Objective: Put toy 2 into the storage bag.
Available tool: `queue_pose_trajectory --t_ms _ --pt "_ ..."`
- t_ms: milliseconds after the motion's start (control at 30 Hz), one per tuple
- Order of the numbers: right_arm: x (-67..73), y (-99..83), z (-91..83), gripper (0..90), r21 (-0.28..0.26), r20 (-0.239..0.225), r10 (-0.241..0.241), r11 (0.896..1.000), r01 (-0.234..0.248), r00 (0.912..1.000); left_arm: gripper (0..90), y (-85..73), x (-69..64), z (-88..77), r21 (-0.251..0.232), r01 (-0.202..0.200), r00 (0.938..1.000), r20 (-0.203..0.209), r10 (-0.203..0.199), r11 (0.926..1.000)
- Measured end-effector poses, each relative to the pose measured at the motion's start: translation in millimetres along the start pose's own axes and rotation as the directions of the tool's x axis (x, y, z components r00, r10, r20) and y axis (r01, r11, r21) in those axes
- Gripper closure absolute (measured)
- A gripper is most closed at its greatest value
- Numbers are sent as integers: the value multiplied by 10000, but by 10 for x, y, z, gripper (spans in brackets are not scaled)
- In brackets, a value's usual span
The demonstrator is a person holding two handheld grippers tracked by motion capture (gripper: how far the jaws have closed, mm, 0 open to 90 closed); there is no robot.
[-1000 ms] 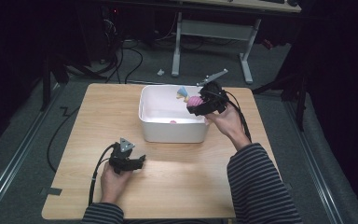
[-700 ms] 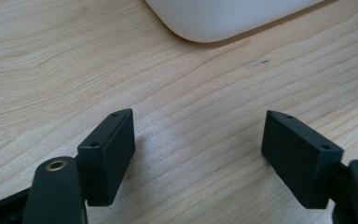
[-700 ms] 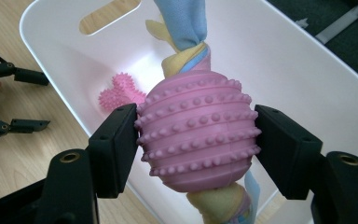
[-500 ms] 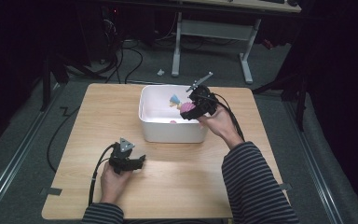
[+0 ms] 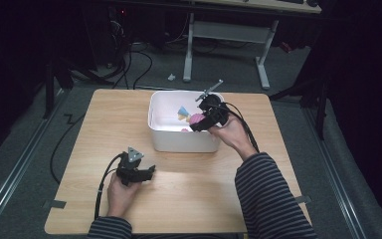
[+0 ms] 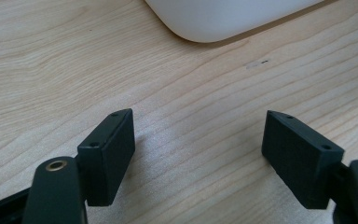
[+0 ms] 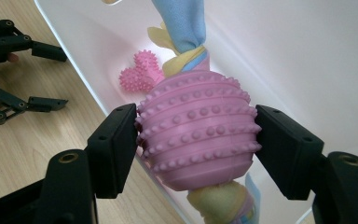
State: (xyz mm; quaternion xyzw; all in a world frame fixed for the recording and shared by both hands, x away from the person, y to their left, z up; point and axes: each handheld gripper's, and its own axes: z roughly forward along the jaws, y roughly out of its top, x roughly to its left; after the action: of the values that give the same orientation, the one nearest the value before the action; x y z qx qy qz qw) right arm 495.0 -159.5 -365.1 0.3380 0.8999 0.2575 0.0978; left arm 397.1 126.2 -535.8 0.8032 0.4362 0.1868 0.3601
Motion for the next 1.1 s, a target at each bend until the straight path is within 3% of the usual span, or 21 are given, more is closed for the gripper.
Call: queue_pose_trajectory --t_ms 300,500,700,900,1100 --pt "-5 -46 -56 304 -263 -21 202 9994 -202 9998 258 0 -1 1 -9 1 10000 -2 -1 10000" --pt "-44 -168 -164 314 -874 139 345 9956 -331 9993 259 0 -1 1 -9 3 10000 -6 -3 10000" --pt "-37 -366 -362 339 -1637 458 588 9852 -505 9972 259 0 -2 1 -12 3 10000 -9 -3 10000" --pt "-37 -594 -547 353 -2394 662 1000 9675 -815 9928 259 0 0 0 -10 12 10000 0 -12 10000" --pt "-9 -839 -683 362 -2791 809 1326 9545 -1053 9879 259 0 2 0 -7 16 10000 18 -16 10000"
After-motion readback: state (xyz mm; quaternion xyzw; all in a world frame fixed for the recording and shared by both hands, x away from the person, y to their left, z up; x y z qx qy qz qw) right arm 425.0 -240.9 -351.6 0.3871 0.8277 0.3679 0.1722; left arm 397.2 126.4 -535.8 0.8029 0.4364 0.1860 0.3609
